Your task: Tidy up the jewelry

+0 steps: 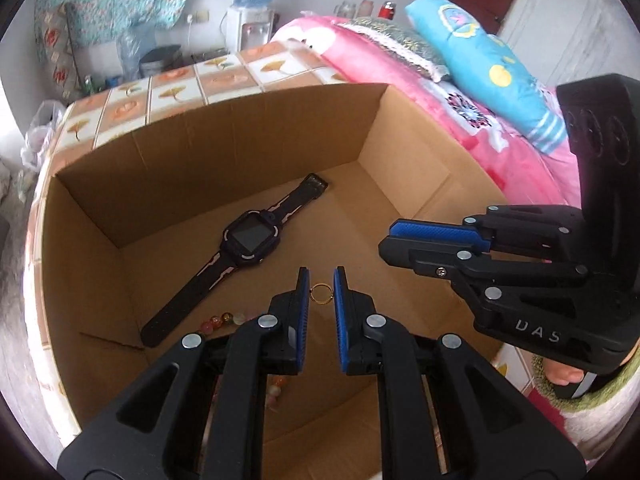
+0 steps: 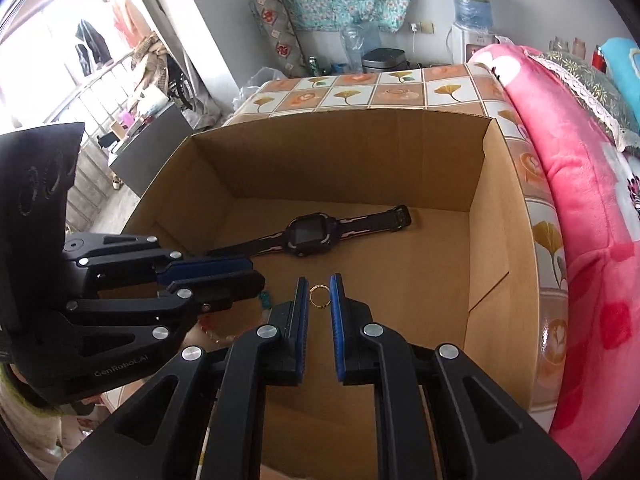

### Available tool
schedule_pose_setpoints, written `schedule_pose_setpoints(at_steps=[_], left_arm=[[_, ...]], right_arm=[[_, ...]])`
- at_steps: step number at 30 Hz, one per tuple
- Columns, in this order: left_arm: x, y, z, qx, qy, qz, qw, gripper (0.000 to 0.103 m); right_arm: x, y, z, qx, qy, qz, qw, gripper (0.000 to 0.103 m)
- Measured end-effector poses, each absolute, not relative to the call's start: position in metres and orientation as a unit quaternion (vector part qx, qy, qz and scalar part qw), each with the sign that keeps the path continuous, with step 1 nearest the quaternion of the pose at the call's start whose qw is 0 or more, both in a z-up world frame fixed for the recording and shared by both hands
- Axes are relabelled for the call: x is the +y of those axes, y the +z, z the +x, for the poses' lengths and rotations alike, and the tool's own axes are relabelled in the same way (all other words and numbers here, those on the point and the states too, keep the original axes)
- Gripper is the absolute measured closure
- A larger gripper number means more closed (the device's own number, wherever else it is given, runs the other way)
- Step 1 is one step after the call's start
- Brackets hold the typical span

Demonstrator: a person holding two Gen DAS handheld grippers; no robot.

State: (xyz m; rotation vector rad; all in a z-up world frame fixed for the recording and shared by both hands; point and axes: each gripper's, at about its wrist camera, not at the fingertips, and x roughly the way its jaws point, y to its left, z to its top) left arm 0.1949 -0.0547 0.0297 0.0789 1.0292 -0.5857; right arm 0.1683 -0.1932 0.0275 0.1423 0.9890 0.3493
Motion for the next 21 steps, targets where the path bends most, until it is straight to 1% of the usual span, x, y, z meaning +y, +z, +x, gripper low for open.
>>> schedule_pose_setpoints(at_steps=[2,4,7,16,19,21], left_arm=[[-0.056,0.029,0.197,0.486,-0.272,0.033,0.83,0.081],[-0.057,0.031,0.199,0.482,-0.27,0.031,0.833,0.079],[-0.055,0.034,0.197,0.479,-0.267,0.03,0.836,0.072],[-0.041,0.05,0.182,0.459,-0.256,0.015,0.85,0.07],[-0.033,0.06,0.169,0.447,-0.257,0.007,0.857,0.067],[-0.029,0.065,0.16,0.439,-0.257,0.004,0.861,0.066]], right_arm=[[-0.198,0.028,0.171,0.47,0.166,0.078,0.863,0.091],[-0.201,0.029,0.172,0.468,0.166,0.085,0.864,0.091],[-0.206,0.032,0.173,0.463,0.166,0.094,0.866,0.091],[-0.218,0.053,0.148,0.436,0.159,0.107,0.879,0.091],[-0.222,0.061,0.134,0.428,0.16,0.114,0.882,0.091],[-0.224,0.066,0.122,0.421,0.162,0.118,0.885,0.088]])
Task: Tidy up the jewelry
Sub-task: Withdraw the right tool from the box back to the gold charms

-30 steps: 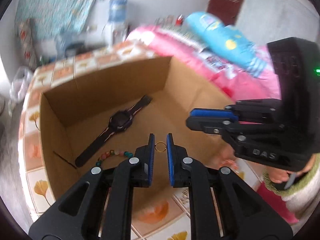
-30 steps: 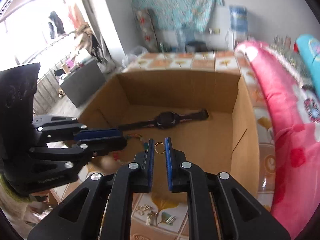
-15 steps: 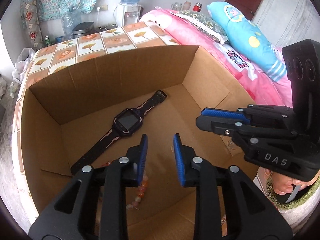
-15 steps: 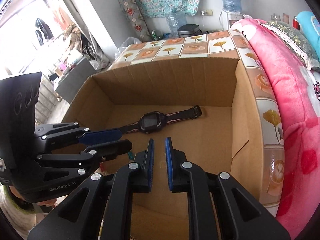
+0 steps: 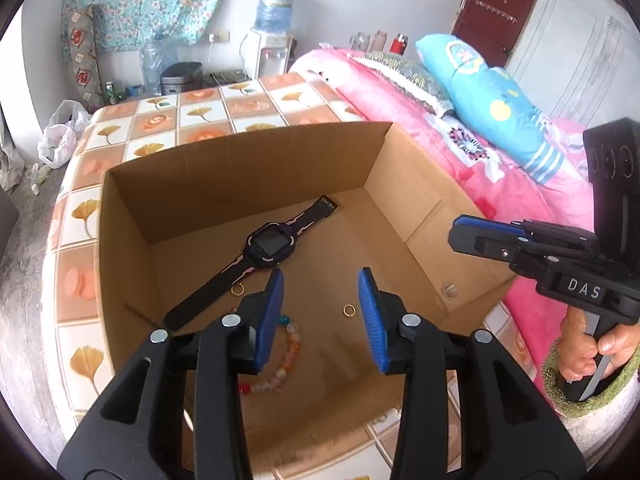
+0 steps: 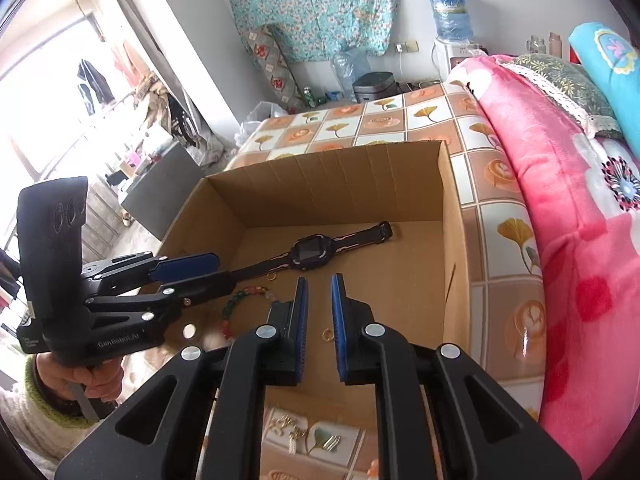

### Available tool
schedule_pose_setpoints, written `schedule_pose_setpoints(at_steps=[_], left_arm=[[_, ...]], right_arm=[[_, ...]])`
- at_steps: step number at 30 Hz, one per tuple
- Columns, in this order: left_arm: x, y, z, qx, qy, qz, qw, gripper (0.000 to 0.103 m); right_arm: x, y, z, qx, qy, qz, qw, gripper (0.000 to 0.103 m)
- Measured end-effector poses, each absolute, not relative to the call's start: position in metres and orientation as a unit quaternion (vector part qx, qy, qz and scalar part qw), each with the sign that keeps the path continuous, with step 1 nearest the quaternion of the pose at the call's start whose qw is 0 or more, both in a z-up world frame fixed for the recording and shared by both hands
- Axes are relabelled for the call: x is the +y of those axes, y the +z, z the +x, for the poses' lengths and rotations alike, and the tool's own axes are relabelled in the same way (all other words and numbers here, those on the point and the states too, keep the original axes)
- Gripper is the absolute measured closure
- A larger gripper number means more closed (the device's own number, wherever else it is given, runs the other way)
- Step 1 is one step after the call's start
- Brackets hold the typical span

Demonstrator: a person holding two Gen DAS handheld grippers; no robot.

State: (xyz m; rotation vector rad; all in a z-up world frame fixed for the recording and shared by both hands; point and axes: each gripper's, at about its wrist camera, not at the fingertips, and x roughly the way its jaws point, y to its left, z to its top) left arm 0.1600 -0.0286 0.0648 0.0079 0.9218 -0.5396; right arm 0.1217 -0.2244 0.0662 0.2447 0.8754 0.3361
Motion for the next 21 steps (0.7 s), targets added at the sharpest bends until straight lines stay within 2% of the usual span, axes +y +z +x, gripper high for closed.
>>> schedule_pose_setpoints(at_steps=[2,3,13,21], left_arm=[[-0.021,0.072,0.144,0.428,-0.26,-0.002,0.866,0.065],[-0.017,0.074,0.137,0.422,-0.262,-0.003,0.868,0.064],[0.001,0.076,0.038,0.353,-0.319,0.026,0.879,0.056],[-0.028,0.031,-0.001,0.384,-0.344,0.064,0.855,0.054]], right_arm=[[-0.227,0.072,0.106,0.409,0.168,0.125,0.888,0.077],[-0.228,0.075,0.1,0.405,0.171,0.128,0.889,0.076],[-0.232,0.057,0.031,0.408,0.198,0.164,0.876,0.076],[-0.215,-0.006,0.017,0.47,0.184,0.186,0.843,0.076]])
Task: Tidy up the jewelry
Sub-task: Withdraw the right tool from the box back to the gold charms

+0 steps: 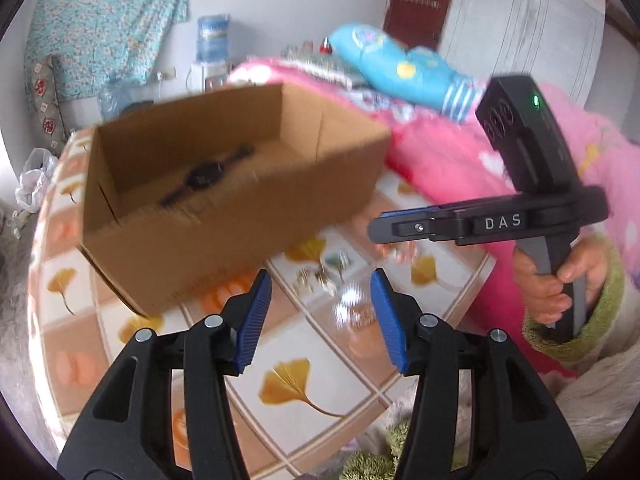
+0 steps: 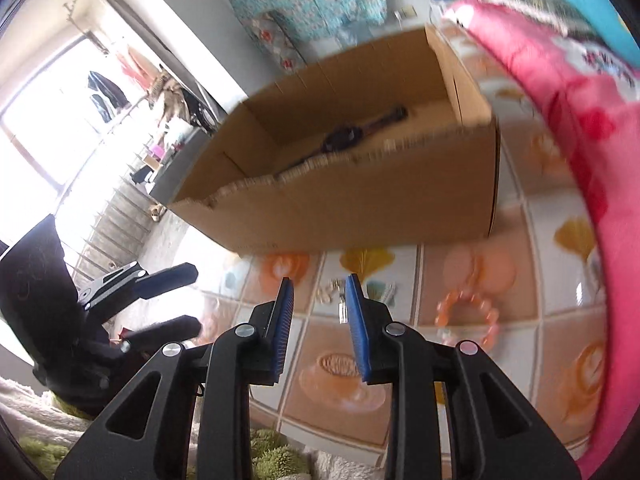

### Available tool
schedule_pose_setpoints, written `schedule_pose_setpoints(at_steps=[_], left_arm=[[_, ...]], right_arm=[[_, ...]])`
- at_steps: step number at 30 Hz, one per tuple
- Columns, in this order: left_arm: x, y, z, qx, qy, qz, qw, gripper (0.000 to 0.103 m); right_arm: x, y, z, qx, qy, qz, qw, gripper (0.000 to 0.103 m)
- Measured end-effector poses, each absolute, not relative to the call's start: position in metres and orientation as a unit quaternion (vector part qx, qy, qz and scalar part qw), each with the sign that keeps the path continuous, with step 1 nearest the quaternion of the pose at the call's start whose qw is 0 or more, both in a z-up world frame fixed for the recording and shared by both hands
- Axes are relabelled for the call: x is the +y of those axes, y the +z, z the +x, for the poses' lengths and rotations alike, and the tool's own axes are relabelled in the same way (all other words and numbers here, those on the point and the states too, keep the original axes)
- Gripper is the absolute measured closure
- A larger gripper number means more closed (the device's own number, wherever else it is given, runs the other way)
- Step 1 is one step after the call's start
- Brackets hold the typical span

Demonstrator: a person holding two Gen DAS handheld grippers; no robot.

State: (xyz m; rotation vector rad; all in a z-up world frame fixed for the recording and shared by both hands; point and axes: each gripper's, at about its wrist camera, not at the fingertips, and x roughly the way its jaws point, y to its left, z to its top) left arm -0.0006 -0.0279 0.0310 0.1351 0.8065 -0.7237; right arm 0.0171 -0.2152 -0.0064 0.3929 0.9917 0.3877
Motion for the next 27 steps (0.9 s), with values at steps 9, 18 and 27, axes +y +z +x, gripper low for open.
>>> schedule_pose_setpoints(at_steps=[9,18,27], left_arm=[[-0.056,-0.022,0.027,0.42,-0.314,0.087,0.847,0.067],[-0.069,-0.042,0.046,0.428,-0.302,0.124,0.843,0.075],[-0.076,-0.041,0.042,0.408,-0.299,0.155,0.849,0.091]], right_arm=[[-0.211,-0.044,0.026,0.512,0.171,0.2,0.818,0.076],[-0.214,-0.059,0.031,0.515,0.175,0.213,0.812,0.076],[-0.225,-0.063,0.03,0.516,0.17,0.222,0.81,0.076]])
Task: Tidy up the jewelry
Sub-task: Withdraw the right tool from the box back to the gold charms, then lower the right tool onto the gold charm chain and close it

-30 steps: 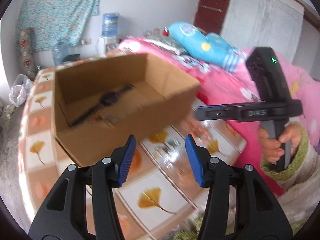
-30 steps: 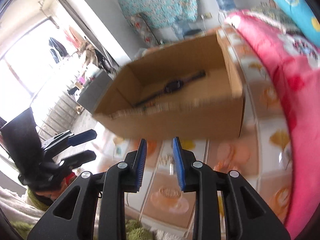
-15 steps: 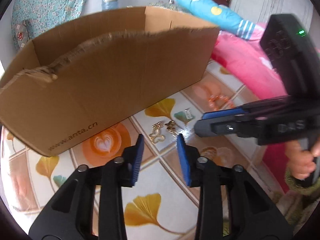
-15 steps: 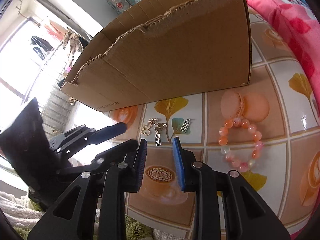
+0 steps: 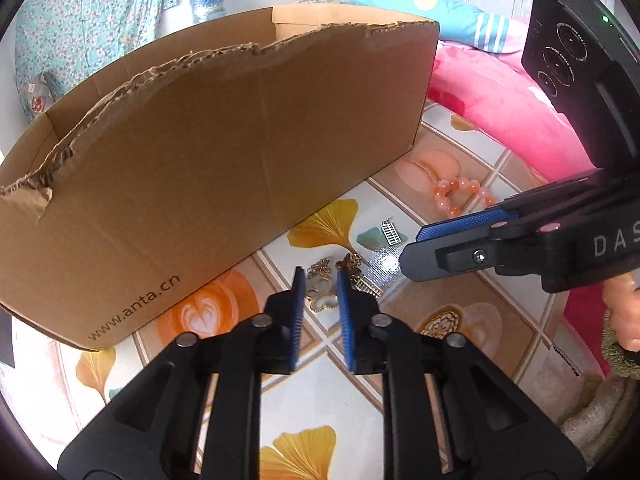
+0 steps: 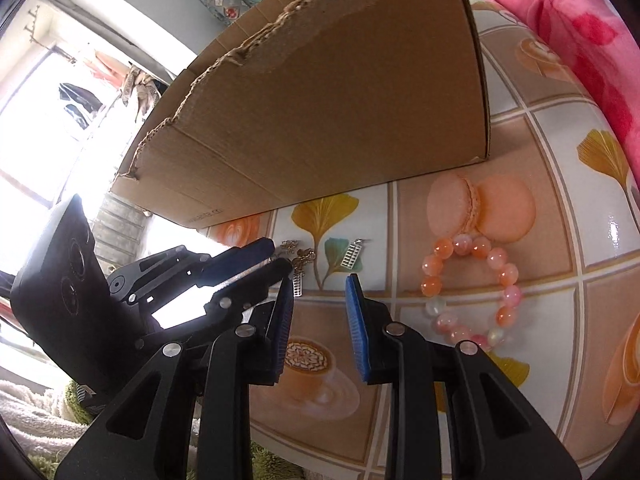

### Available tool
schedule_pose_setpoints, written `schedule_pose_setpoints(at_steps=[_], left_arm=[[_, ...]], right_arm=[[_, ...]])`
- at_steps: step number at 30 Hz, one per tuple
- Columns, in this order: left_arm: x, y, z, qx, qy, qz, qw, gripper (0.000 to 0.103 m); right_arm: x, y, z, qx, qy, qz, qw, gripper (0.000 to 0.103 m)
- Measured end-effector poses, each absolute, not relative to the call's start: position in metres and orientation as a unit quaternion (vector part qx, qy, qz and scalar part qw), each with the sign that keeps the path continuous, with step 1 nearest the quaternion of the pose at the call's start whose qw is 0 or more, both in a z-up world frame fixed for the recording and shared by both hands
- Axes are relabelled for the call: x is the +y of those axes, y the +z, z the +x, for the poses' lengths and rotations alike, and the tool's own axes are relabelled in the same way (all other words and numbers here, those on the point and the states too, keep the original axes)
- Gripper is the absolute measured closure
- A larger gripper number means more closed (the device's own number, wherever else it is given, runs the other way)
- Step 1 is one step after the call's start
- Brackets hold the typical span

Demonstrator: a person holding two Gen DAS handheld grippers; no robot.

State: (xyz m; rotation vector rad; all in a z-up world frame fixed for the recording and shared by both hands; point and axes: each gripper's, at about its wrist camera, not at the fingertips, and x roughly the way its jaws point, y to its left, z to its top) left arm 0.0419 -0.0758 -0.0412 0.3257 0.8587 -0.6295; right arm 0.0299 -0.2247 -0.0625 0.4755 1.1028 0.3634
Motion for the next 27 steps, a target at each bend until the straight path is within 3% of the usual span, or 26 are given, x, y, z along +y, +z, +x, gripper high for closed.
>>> schedule_pose_setpoints(at_steps=[8,11,27], left_arm=[[-0.072,-0.043,0.039,0.41,-0.298,0.141,0.851,0.093],[-0.066,-0.043,0.036,0.413,-0.295,0.131,0.852,0.1],[-0.048,-0.04,0.036,0.409,-0.282,0.12,0.86,0.1]], right_arm=[[-0.226,-0.057,0.023,0.51,0.167,0.22,0.815,0.076],[-0.227,-0.056,0.02,0.509,0.169,0.218,0.815,0.076],[-0.21,-0.054,0.037,0.522,0.173,0.192,0.813,0.076]])
